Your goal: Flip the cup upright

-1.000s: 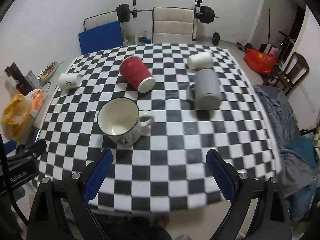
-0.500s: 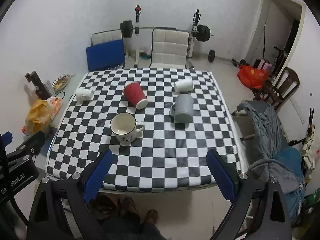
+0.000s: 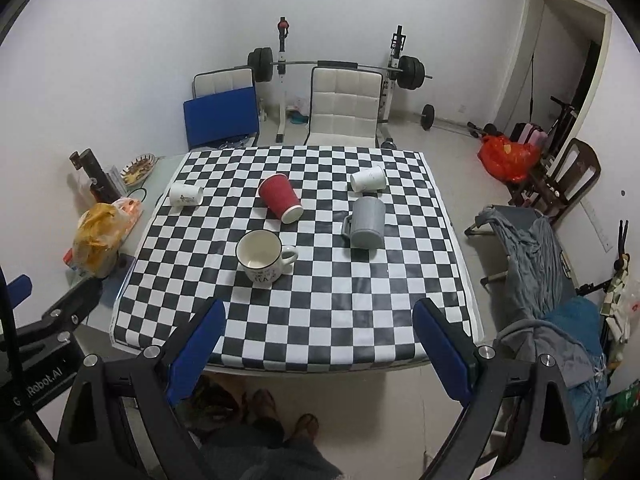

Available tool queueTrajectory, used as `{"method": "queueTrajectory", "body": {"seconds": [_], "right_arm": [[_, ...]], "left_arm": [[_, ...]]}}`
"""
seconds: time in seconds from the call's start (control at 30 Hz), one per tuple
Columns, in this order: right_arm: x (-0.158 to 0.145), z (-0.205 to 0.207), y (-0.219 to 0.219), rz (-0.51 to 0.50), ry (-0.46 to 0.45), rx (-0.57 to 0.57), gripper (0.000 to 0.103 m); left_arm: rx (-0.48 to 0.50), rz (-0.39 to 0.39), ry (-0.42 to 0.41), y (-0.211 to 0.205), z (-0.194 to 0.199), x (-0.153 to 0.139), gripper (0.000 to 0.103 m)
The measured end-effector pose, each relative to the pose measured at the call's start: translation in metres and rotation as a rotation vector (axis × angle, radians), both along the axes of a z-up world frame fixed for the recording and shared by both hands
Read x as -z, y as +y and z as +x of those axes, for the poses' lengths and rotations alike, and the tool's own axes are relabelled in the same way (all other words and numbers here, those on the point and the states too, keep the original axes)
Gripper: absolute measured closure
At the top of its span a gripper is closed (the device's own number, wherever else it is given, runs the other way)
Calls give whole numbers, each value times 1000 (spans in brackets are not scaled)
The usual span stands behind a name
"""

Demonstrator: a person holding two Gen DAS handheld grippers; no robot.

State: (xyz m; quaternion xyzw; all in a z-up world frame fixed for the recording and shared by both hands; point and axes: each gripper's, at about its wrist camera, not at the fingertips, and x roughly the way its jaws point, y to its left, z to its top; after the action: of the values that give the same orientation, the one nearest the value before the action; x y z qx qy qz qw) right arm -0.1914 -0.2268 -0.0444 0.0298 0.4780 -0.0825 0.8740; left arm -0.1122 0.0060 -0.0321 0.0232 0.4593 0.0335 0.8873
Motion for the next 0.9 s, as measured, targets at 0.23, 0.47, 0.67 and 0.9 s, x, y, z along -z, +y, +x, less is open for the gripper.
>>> {"method": "queueTrajectory", "body": {"seconds": [0.23,0.47,0.67,0.9], "right_arm": [[-5,-1,1,-5,-3,0,7],[-6,0,0,-3,-1,-2,7],[-8,-1,2,5,-2,0,7],[-10,-2,3,6,0,2,7]], "left_arm": [[-6,7,-5,0,-3,-3,1],[-11,8,-9,0,-4,-6,1],[-7,8,-9,1,-4,-5,1],[-4,8,-9,3,-4,-5,1]]}}
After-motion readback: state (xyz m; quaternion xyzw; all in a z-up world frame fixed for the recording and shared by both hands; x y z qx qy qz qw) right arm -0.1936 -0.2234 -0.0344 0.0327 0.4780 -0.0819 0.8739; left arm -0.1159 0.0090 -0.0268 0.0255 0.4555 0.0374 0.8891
